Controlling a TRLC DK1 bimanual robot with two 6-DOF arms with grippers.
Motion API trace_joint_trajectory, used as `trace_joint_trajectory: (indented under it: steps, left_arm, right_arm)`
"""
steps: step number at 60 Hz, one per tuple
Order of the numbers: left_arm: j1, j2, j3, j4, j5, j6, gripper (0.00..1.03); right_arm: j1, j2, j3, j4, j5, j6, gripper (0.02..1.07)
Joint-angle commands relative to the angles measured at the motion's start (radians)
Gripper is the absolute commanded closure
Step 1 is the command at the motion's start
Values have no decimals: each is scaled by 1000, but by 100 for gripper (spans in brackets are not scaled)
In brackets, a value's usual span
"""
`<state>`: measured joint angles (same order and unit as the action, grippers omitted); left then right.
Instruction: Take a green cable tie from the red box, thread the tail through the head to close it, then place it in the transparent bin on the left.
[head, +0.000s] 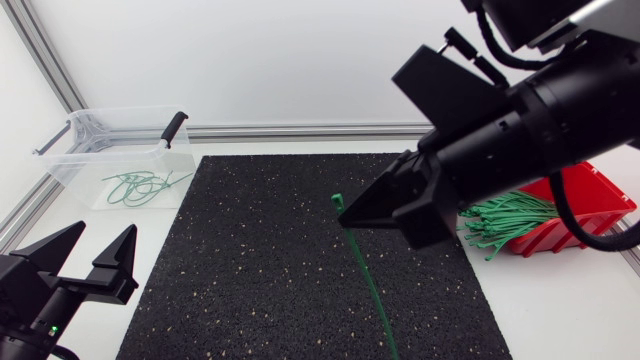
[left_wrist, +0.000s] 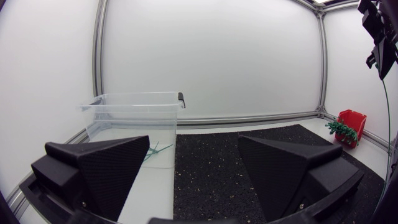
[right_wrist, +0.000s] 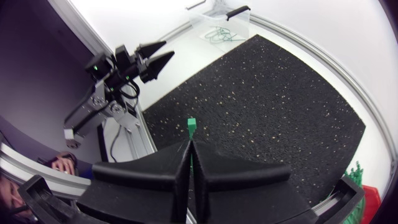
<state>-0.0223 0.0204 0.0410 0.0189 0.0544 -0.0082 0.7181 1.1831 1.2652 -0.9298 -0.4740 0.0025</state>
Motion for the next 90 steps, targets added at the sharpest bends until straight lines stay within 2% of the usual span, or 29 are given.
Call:
trace_joint_trajectory:
  steps: [1, 21, 33, 42, 58, 70, 82, 90]
  left_arm:
    - [-7, 10, -39, -20, 2, -26, 4]
    - [-8, 4, -39, -22, 2, -26, 4]
    - [-8, -16, -39, -20, 2, -26, 4]
    - [-8, -31, -39, -19, 2, -27, 4]
    - [-27, -31, -41, -16, 2, -26, 4]
    - [-30, -34, -44, 29, 16, -9, 4]
    - [-31, -19, 25, 26, 62, -21, 4]
    - [-31, 115, 115, 41, 90, -53, 4]
  right_arm:
    - [-83, 10, 31, 25, -95, 67, 101]
    - [-273, 49, 20, 126, -400, 166, 101]
    - [-282, 59, -10, 197, -489, 200, 101]
    - [-275, 78, -26, 236, -506, 220, 101]
    - [-279, 127, -29, 283, -594, 243, 101]
    - [-282, 153, -26, 299, -629, 244, 101]
    - [-289, 158, -32, 304, -640, 238, 101]
    - [-295, 148, -30, 306, -638, 238, 101]
